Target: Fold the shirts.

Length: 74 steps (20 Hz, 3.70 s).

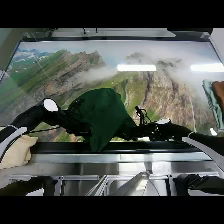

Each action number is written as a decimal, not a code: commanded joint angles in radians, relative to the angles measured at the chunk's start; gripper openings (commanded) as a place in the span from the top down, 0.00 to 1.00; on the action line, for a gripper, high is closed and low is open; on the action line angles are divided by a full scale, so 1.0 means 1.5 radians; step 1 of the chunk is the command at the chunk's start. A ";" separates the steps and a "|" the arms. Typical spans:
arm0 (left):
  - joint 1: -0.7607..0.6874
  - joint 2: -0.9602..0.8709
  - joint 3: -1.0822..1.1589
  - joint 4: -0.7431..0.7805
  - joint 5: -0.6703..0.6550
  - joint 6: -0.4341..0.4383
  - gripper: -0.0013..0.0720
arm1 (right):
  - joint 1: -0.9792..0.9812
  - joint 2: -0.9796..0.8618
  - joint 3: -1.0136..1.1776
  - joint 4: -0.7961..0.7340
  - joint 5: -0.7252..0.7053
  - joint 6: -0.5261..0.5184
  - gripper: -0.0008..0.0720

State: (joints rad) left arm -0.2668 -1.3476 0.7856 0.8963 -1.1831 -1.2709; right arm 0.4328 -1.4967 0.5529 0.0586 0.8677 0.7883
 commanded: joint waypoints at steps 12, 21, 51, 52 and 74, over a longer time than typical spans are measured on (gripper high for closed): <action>0.295 0.295 0.343 -0.308 -0.053 0.022 0.96 | -0.436 0.541 0.113 -0.127 0.165 0.059 0.97; 0.468 0.474 0.426 -0.381 -0.014 0.023 0.95 | -0.553 0.729 0.376 -0.114 0.097 0.033 0.97; 0.188 -0.347 0.615 -0.008 -0.121 0.093 0.51 | -0.431 0.323 0.015 -0.447 0.291 0.253 0.51; 0.173 -0.356 0.618 0.016 -0.108 0.093 0.51 | -0.414 0.348 -0.039 -0.446 0.281 0.253 0.09; 0.154 -0.382 0.734 0.170 -0.137 0.024 0.96 | -0.202 0.193 -0.027 -0.330 0.022 0.196 0.97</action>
State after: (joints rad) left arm -0.0917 -1.9591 1.8858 1.1488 -1.3712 -1.2049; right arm 0.1772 -1.1931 0.4084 -0.3004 0.9424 1.0172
